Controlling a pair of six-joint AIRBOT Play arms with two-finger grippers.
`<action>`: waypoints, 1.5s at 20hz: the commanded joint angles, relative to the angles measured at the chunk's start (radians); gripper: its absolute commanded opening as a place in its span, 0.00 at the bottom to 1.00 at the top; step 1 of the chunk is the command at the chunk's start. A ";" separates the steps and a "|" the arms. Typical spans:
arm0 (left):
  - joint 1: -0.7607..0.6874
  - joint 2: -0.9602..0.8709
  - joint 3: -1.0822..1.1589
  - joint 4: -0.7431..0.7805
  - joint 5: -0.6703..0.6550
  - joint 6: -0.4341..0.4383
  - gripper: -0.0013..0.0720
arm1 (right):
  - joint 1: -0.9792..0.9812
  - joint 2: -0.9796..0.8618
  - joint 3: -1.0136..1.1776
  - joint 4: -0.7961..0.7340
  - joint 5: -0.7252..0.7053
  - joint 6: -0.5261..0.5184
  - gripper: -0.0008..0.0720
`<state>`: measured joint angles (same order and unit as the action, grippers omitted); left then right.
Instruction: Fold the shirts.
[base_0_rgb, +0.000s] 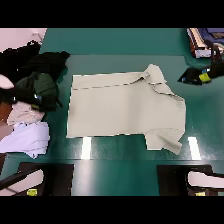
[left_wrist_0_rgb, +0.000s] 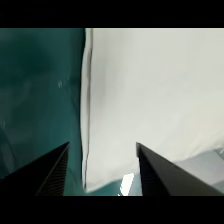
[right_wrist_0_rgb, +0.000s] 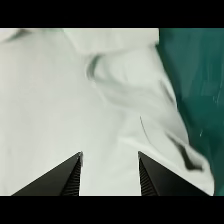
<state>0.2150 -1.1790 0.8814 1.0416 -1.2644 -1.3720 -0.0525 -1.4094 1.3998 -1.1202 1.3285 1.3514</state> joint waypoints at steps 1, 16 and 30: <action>0.003 0.134 -0.269 -0.026 0.026 -0.008 0.68 | -0.014 0.139 -0.208 0.002 -0.048 -0.011 0.57; 0.003 0.139 -0.452 -0.172 0.165 0.072 0.05 | -0.092 0.275 -0.286 -0.010 0.028 -0.010 0.57; 0.003 0.139 -0.285 -0.189 0.138 0.090 0.05 | -0.341 0.224 -0.781 0.002 -0.066 -0.063 0.61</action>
<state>0.2176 -1.0409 0.5903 0.8551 -1.1271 -1.2835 -0.4240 -1.1515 0.6537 -1.1442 1.3205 1.2980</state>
